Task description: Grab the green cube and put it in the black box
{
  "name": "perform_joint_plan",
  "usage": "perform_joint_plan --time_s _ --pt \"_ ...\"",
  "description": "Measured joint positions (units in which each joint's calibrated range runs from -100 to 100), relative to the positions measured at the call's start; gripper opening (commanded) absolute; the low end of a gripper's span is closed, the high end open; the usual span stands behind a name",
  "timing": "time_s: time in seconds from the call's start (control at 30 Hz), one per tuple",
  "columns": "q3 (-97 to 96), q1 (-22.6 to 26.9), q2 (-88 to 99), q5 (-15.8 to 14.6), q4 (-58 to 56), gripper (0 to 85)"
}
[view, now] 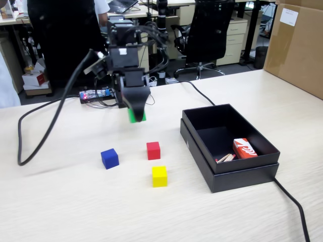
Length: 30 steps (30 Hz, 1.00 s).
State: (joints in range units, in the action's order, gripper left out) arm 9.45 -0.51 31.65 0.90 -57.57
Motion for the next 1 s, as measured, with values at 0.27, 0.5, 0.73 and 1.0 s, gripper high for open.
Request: perform_joint_plan --time_s 0.27,0.5,0.73,1.0 --pt "3.2 11.2 1.7 -4.4 -0.2 0.9" --pt "16.7 15.1 -14.9 -5.9 -0.2 0.9" --pt "22.5 15.5 -25.6 -5.9 -0.1 0.9" --pt "25.1 14.3 -36.4 -5.9 0.0 0.9"
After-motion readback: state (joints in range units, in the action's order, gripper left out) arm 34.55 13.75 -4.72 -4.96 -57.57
